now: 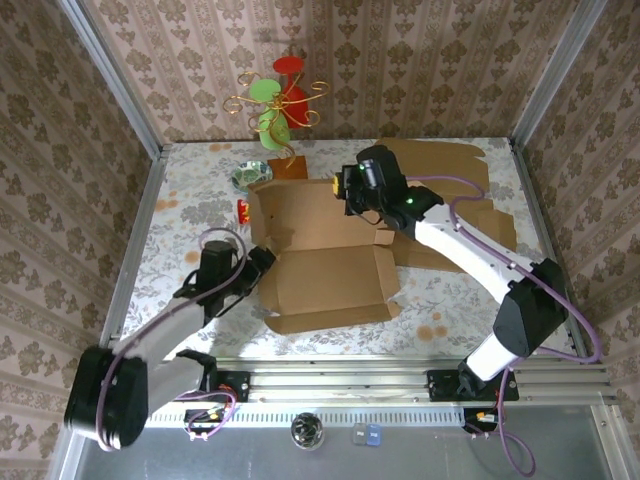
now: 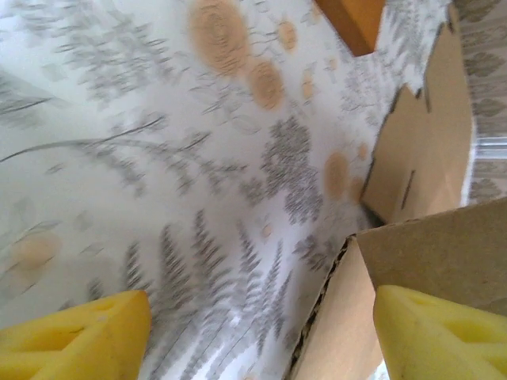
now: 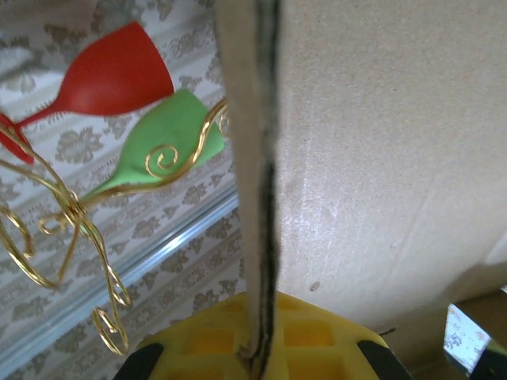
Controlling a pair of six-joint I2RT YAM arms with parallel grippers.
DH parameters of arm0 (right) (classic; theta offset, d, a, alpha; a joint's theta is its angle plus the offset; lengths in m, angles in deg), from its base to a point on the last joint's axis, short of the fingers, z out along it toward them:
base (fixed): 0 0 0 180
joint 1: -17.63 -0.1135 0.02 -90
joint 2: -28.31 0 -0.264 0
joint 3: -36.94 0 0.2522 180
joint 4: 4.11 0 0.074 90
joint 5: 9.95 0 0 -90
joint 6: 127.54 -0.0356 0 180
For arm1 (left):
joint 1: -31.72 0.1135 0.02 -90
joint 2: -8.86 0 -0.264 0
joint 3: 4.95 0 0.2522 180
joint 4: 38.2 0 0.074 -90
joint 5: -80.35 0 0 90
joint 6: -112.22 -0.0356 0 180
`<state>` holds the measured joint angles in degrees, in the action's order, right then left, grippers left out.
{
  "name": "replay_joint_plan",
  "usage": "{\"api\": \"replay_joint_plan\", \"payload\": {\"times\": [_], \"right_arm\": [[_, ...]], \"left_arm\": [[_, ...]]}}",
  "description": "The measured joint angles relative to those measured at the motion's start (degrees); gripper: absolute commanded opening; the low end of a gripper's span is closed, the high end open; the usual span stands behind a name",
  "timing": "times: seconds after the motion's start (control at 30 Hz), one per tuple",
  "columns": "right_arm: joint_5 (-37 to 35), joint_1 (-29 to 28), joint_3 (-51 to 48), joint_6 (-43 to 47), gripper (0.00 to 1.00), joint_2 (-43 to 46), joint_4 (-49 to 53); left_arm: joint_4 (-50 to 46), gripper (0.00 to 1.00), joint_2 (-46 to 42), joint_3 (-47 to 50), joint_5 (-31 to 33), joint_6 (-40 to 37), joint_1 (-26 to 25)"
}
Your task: Fold the paper box
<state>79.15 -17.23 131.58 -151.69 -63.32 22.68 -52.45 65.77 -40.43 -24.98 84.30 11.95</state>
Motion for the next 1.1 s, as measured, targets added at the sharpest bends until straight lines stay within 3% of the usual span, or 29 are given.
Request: {"api": "replay_joint_plan", "payload": {"times": [0.2, 0.37, 0.63, 0.8, 1.1], "right_arm": [[-0.1, -2.6, 0.1, 2.4, 0.0, -4.9, -2.4], [0.3, -3.8, 2.4, 5.9, 0.0, -9.5, -4.9], [1.9, -4.5, 5.5, 10.5, 0.0, -11.9, -9.2], [3.5, -5.2, 5.5, 12.0, 0.0, -13.4, -12.1], [7.8, -5.5, 2.2, 16.0, 0.0, -15.3, -16.8]], "left_arm": [[-20.0, 0.75, -14.9, 0.3, 3.1, -2.4, 2.0], [-29.6, 0.71, -21.6, 0.4, 4.1, -3.9, 4.1], [-41.3, 0.55, -26.5, -3.1, 6.6, -7.5, 4.9], [-45.3, 0.53, -28.3, -9.5, 9.5, -9.2, 5.3], [-49.2, 0.52, -27.6, -11.4, 12.0, -11.6, 8.1]]}}
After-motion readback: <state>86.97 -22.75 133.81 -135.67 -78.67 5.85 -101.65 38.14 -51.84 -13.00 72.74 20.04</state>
